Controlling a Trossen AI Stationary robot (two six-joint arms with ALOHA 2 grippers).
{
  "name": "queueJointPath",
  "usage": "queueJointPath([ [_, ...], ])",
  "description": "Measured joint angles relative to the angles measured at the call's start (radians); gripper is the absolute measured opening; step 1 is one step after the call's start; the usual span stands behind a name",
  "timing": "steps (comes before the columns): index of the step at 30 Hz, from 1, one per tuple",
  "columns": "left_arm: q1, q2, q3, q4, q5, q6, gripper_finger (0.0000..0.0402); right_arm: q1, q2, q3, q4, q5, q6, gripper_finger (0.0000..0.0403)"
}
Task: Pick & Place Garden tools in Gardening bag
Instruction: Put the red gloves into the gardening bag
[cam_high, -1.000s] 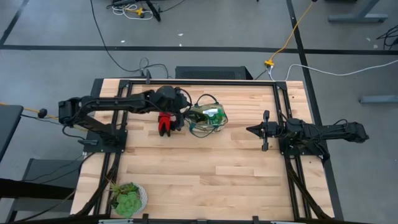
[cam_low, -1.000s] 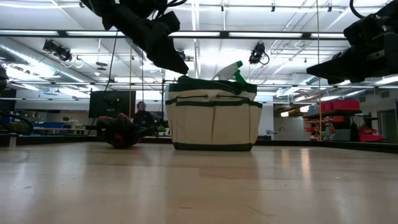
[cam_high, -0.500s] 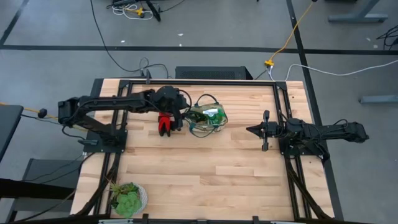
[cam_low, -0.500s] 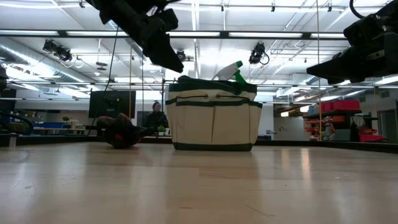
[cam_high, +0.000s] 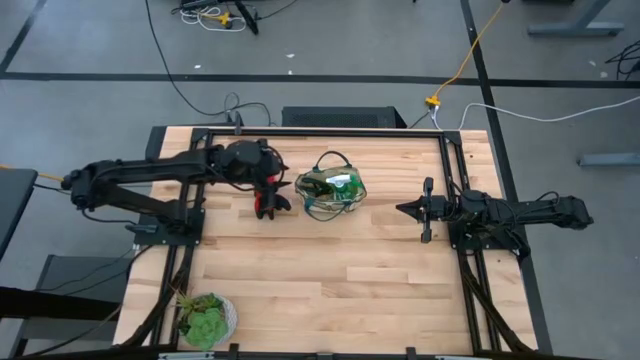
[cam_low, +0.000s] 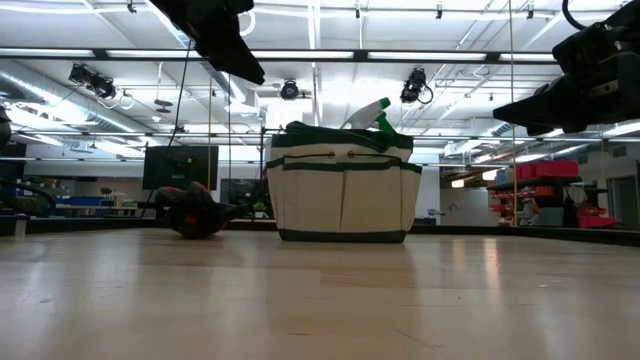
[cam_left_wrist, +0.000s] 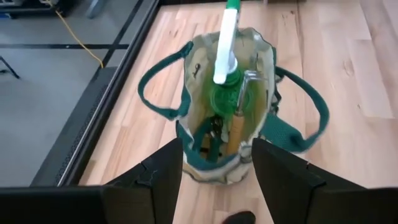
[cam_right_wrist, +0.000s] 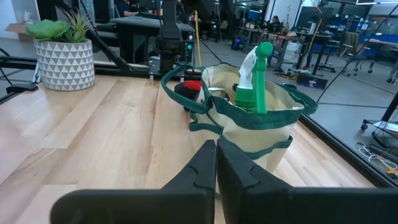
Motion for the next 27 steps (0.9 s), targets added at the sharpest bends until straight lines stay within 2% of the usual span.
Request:
queueJointPath([
  [6,-0.027,-0.021,0.000,-0.091,-0.033,-0.045,0.0199,0.000,0.000,0.000,0.000,0.000,0.000,0.0016],
  [17,-0.095,-0.017,-0.004,-0.205,-0.056,-0.039,0.0199,0.000,0.000,0.000,0.000,0.000,0.000,0.0016],
  [27,-0.156,-0.017,-0.128,-0.221,-0.073,-0.046,0.0199,0.000,0.000,0.000,0.000,0.000,0.000,0.0016],
])
